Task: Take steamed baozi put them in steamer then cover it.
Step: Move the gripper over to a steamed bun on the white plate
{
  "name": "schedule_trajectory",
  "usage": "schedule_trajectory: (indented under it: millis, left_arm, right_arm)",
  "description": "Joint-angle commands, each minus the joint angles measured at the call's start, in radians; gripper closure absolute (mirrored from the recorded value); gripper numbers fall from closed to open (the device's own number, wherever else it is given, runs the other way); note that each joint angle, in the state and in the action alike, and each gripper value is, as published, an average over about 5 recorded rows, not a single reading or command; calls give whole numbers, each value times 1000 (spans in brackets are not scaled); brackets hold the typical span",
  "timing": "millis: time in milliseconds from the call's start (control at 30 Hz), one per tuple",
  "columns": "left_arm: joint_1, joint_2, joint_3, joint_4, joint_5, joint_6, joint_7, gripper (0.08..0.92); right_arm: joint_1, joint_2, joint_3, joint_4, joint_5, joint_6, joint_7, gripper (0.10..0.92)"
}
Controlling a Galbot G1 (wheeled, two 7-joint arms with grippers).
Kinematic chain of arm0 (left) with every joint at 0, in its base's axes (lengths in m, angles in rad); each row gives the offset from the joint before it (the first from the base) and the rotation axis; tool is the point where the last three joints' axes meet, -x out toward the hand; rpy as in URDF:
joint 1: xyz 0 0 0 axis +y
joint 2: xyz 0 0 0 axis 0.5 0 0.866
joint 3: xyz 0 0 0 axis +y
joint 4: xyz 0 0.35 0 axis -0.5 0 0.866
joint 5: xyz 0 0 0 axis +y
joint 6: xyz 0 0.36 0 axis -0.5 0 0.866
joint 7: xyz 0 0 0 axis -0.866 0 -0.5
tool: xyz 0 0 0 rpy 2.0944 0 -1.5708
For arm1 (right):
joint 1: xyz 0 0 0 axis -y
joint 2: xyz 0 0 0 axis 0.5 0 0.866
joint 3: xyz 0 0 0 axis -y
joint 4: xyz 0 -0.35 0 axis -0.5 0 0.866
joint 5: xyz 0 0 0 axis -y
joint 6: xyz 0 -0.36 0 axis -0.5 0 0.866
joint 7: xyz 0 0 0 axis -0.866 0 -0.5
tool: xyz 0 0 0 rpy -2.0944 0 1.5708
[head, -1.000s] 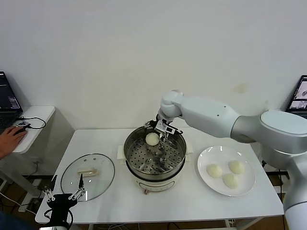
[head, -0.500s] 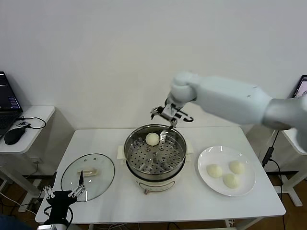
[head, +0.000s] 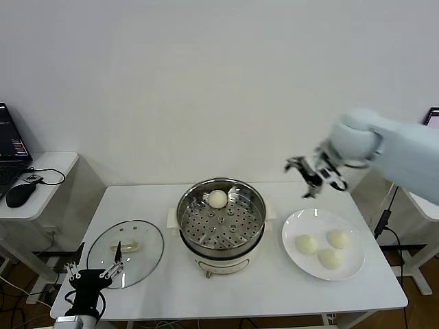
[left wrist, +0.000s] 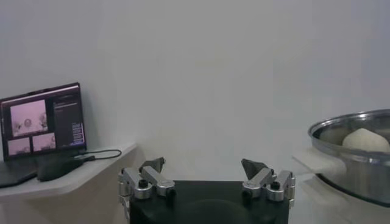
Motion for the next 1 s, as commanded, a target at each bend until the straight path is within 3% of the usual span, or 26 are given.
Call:
schedule_trajectory:
  millis: [33, 400, 1000]
  left_arm:
    - [-13, 5, -1, 12, -3, 1, 0, 177]
    - [-12, 2, -11, 15, -2, 5, 4, 177]
    - [-4, 2, -37, 21, -3, 7, 6, 177]
  right_arm:
    - [-236, -223, 140, 94, -31, -112, 11, 202]
    - [-642, -103, 417, -24, -108, -110, 48, 203]
    - [-662, 178, 433, -314, -162, -61, 60, 203]
